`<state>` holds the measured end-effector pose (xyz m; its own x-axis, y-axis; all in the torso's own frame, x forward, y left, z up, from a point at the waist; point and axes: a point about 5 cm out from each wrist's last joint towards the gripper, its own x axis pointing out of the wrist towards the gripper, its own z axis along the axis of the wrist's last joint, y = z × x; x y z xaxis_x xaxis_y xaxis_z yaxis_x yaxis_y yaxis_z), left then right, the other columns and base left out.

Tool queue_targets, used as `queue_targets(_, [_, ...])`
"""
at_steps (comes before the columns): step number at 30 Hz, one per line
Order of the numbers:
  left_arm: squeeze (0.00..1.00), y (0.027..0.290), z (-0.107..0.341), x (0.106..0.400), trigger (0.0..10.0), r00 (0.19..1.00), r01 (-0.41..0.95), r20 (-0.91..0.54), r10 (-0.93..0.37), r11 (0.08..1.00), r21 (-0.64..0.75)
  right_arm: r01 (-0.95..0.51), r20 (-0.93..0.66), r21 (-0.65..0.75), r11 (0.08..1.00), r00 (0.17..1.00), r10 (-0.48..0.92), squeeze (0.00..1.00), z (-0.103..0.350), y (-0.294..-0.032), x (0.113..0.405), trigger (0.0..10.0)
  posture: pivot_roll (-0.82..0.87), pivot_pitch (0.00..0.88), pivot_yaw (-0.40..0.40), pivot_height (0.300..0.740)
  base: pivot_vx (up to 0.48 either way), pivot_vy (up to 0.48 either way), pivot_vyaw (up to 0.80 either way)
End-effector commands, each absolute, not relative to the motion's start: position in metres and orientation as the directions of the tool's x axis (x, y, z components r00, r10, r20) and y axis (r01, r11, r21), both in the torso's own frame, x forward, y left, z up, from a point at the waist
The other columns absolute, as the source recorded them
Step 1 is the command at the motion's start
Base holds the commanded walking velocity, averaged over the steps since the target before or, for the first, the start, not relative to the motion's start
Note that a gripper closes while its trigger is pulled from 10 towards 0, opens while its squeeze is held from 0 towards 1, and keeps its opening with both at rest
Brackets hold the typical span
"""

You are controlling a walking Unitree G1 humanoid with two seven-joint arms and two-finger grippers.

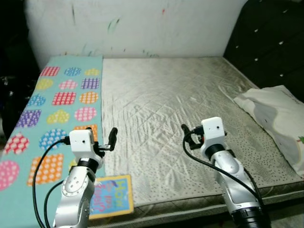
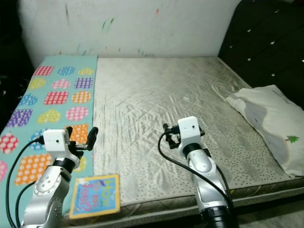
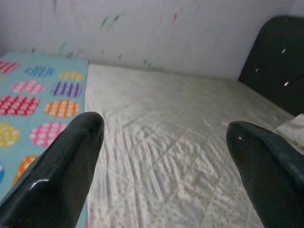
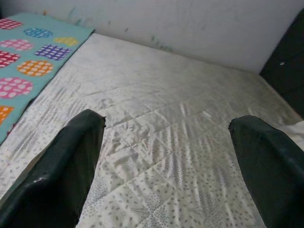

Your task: Clean up the room

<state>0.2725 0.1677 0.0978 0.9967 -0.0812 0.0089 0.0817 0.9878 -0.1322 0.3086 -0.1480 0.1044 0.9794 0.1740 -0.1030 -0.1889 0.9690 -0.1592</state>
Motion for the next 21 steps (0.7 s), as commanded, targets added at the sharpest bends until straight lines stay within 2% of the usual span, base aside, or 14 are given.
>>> queue_targets(1, [0.00,0.1730,0.0978,0.2717,10.0,0.998,0.069,0.009,-0.068,0.990,-0.120,-0.194,-0.089,-0.156,0.969,0.979,0.181,0.00,0.1083,-0.1441,0.3101,10.0,-0.10,0.000,-0.054,0.740,0.000,0.000,0.00])
queue_targets(10, [0.00,0.1730,0.0972,0.2715,10.0,0.998,0.063,0.005,-0.063,0.991,-0.120,-0.210,-0.086,-0.178,0.961,0.977,0.197,0.00,0.1085,-0.1419,0.3096,10.0,-0.10,0.000,-0.054,0.740,0.000,0.000,0.00])
queue_targets(15, [0.00,0.1735,0.0970,0.2714,10.0,0.998,0.060,0.004,-0.060,0.991,-0.121,-0.210,-0.087,-0.178,0.961,0.976,0.198,0.00,0.1084,-0.1419,0.3095,10.0,-0.10,0.000,-0.054,0.740,0.000,0.000,0.48])
queue_targets(21, [0.00,0.1792,0.0986,0.2704,10.0,1.000,0.020,0.011,-0.019,0.992,-0.126,-0.206,-0.091,-0.169,0.964,0.977,0.193,0.00,0.1078,-0.1424,0.3093,10.0,-0.10,0.001,-0.054,0.740,0.000,0.000,0.00])
